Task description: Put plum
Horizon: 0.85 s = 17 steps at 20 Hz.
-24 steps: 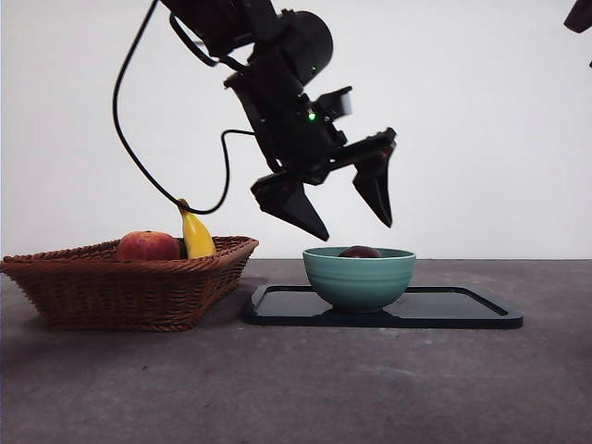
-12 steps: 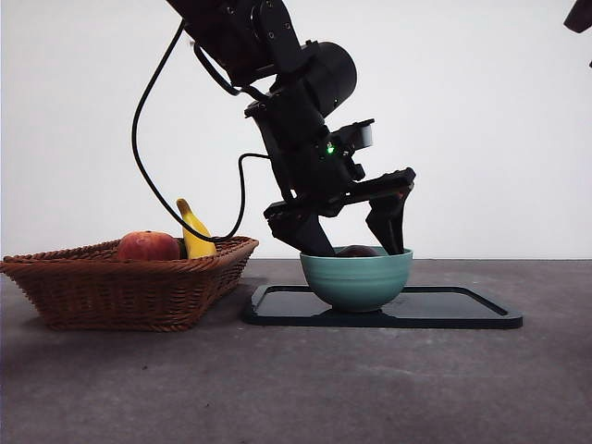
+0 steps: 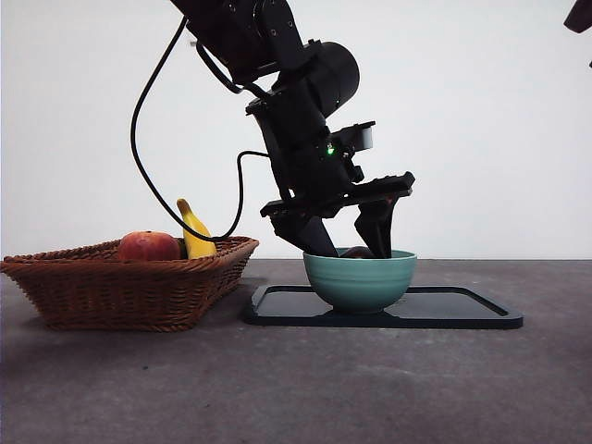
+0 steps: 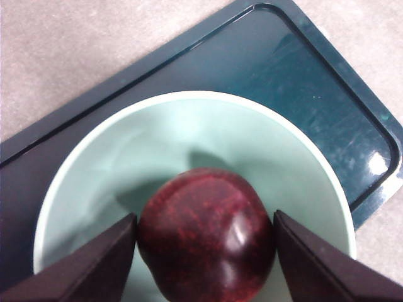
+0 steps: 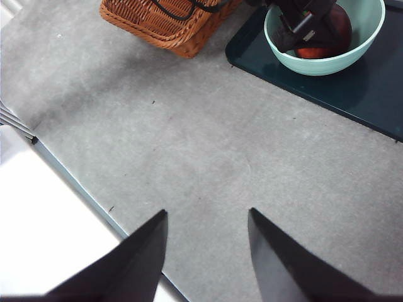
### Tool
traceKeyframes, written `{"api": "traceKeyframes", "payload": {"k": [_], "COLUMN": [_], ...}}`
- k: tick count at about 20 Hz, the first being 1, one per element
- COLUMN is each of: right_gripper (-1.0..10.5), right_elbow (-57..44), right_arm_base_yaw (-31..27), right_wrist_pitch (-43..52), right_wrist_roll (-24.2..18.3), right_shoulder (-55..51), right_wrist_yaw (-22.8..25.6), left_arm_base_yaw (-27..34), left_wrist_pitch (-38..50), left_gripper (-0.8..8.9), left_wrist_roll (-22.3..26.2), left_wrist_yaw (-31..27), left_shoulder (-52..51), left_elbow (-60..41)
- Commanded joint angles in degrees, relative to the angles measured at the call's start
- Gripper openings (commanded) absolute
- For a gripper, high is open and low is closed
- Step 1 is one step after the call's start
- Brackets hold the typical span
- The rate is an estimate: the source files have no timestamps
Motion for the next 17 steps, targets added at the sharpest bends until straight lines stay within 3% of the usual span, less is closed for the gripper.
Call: {"api": "traceKeyframes", "payload": {"k": [1,7,12,17], "right_gripper": [2.0,2.0,2.0,2.0], "right_elbow": [0.26,0.26,0.26,0.28], "right_arm_base_yaw": [0.31,0.28,0.28,0.28], "right_wrist_pitch": [0.37,0.37,0.42,0.39], "right_wrist_roll": [0.37,0.37,0.37,0.33], "right_shoulder": [0.22,0.22,0.22,-0.09], "right_wrist_yaw": [-0.17,-0.13,-0.11,0.46], "left_arm_base_yaw": [-0.52,-0.52,0.04,1.7], "left_wrist_pitch": [-0.33,-6.16,-16.33,-20.02], "left_gripper": [2.67,2.68,2.68,2.68], "left_wrist_roll": [1.09,1.53,2.25,2.97], "left_wrist_yaw": [-0.44,-0.39,-0.37,-0.35], "left_shoulder": [1.81,1.79,1.31,-5.55], "left_elbow": [1.92,9.88,21.7,26.88]}}
